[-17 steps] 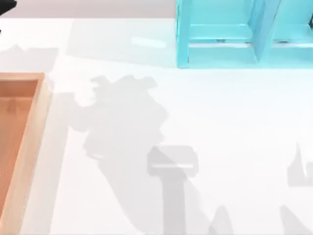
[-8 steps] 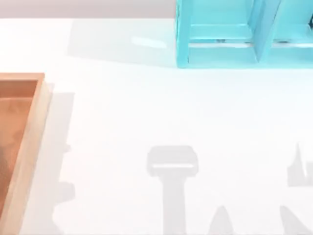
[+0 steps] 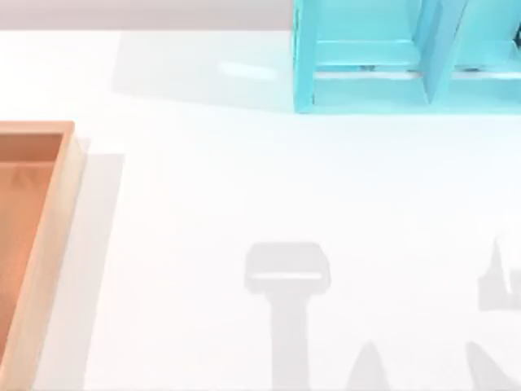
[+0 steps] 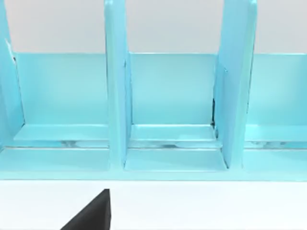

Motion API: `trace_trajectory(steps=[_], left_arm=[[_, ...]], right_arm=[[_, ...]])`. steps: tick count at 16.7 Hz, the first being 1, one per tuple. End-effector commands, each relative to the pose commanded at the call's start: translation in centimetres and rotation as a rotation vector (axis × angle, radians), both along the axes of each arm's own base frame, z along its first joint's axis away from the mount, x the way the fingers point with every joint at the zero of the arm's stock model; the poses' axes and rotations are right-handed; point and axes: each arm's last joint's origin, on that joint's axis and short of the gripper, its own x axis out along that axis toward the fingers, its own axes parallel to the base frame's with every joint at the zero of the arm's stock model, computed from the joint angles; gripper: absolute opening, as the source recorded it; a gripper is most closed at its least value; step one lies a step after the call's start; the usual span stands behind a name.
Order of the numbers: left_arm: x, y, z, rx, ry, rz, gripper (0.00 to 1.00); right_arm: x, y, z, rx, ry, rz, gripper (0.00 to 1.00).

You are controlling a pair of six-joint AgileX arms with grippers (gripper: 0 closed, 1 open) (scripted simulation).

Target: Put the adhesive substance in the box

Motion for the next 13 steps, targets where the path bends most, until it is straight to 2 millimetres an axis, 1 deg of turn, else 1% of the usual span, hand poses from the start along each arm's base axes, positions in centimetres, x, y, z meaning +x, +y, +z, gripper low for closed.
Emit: trace_trajectory(steps=[2,4,10,13], left_arm=[[-0.93,0.25,-0.53,-0.108,0.080,0.055,0.00],[-1.23,0.33,-0.71,-0.145,0.107,0.074,0.00],[-1.08,0.27,-0.61,-0.136,0.101,0.068,0.00],[-0.48,-0.15,-0.77,-0.118,0.092,0.060,0.00]], right_arm=[[0.00,0.00,0.00,0.000,0.000,0.000,1.00],[0.00,0.00,0.00,0.000,0.000,0.000,1.00],[0.00,0.00,0.00,0.000,0.000,0.000,1.00],[0.00,0.00,0.00,0.000,0.000,0.000,1.00]])
